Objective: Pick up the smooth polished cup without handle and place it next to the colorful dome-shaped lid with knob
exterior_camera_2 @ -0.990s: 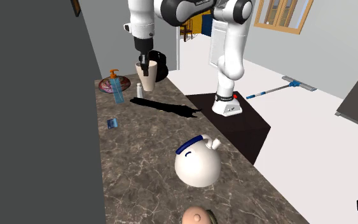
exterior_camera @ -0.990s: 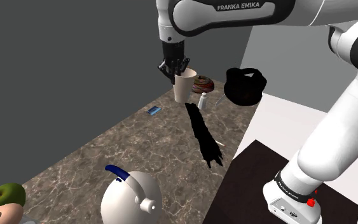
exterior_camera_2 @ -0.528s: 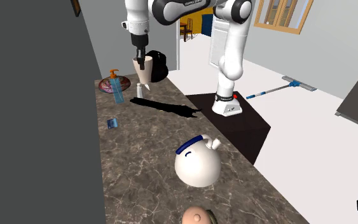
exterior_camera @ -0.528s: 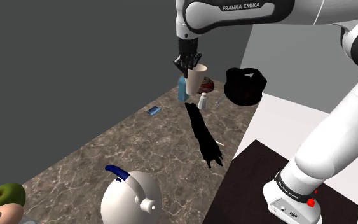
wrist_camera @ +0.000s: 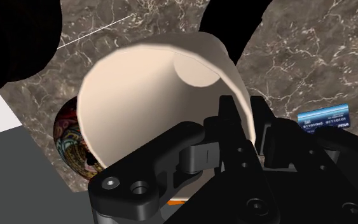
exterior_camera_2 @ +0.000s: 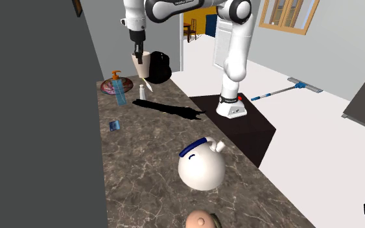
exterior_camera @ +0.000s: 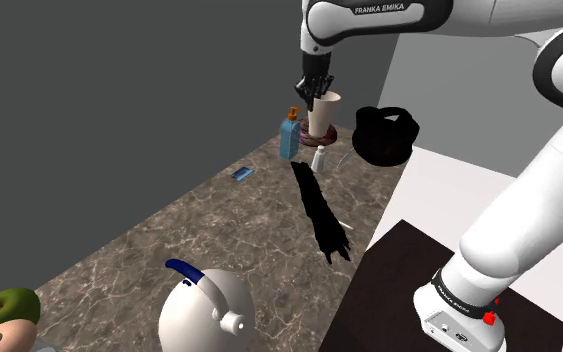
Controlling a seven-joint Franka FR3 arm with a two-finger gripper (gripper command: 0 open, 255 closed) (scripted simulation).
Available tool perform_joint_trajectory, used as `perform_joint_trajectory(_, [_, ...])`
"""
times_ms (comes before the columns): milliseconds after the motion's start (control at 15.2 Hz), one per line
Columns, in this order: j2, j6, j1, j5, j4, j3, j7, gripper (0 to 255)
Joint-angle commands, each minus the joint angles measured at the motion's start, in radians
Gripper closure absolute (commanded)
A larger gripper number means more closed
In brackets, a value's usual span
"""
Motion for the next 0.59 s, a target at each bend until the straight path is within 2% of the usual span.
perform_joint_trajectory(0, [0.021, 0.003, -0.022, -0.005, 0.024, -0.023, -0.045, 255])
perform_joint_trajectory(528, [0.123, 0.007, -0.106, -0.015, 0.145, -0.101, -0.210, 255])
